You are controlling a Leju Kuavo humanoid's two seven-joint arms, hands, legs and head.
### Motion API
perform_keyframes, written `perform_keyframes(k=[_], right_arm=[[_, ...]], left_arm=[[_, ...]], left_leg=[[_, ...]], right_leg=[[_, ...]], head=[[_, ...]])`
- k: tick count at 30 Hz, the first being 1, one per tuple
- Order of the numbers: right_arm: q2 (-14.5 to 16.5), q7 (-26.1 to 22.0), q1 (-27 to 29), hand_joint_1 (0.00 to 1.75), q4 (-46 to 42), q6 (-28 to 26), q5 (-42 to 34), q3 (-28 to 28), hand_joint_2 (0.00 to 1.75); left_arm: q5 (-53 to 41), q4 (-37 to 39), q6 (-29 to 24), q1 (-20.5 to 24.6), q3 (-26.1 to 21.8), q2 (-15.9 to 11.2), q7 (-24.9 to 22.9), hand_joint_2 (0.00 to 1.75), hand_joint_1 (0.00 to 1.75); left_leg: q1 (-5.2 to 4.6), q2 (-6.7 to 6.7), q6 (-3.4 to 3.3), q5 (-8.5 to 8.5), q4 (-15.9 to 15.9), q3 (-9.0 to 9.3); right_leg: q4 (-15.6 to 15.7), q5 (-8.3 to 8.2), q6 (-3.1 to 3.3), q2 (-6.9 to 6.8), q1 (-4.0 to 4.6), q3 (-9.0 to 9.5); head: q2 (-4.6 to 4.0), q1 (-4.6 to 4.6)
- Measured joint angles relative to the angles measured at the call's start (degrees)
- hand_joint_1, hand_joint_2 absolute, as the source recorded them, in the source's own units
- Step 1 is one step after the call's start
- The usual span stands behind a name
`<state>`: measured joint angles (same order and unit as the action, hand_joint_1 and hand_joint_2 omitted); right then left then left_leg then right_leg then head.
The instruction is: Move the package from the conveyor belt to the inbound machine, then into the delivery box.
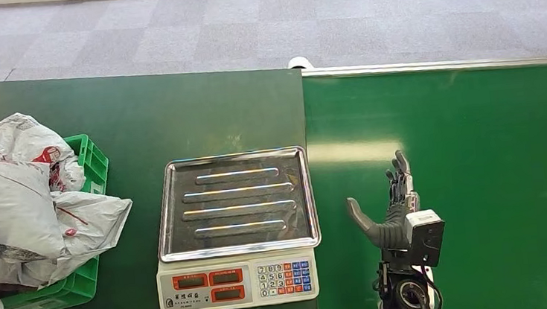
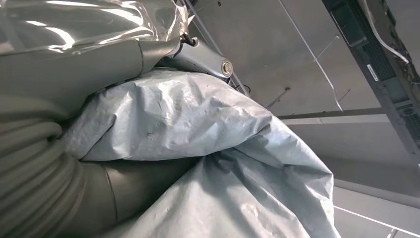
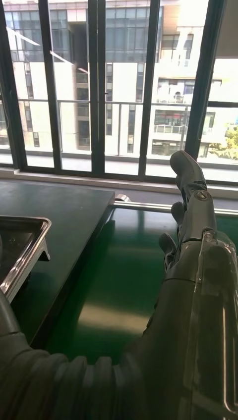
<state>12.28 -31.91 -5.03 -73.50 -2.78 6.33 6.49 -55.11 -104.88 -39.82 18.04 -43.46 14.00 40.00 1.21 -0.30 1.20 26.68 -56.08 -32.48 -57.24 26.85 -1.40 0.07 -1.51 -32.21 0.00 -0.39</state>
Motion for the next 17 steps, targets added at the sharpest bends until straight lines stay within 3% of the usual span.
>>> perform_keyframes(k=[2, 6, 8, 17], right_arm=[[0.0, 0.0, 0.0, 0.0, 0.0, 0.0, 0.0, 0.0, 1.75], [0.0, 0.1, 0.0, 0.0, 0.0, 0.0, 0.1, 0.0, 1.75], [0.0, 0.2, 0.0, 0.0, 0.0, 0.0, 0.1, 0.0, 1.75], [-0.1, 0.7, 0.0, 0.0, -0.1, 0.9, 1.0, -0.1, 1.75]], left_arm=[[0.1, 0.0, 0.0, 0.0, -0.2, 0.2, 0.0, 1.75, 1.43], [0.4, 0.0, 0.0, 0.3, -0.7, 0.4, 0.0, 1.75, 0.38], [0.4, 0.1, 0.0, 0.5, -1.1, 0.4, 0.0, 1.75, 0.06], [-0.3, 1.2, 0.0, 1.5, -2.6, 0.7, 0.0, 1.75, 0.0]], left_leg=[[0.0, 0.0, 0.0, 0.0, 0.0, 0.0], [0.0, 0.0, 0.0, 0.0, 0.0, -0.01], [0.0, 0.0, 0.0, 0.0, 0.0, -0.01], [0.0, -0.01, 0.0, 0.0, 0.0, 0.0]], right_leg=[[0.0, 0.0, 0.0, 0.0, 0.0, 0.0], [0.0, 0.0, 0.0, 0.0, 0.0, 0.0], [0.0, 0.0, 0.0, 0.0, 0.0, 0.0], [0.0, 0.0, 0.0, 0.0, 0.0, 0.0]], head=[[0.0, 0.01], [0.0, 0.01], [0.0, 0.01], [0.0, 0.01]])
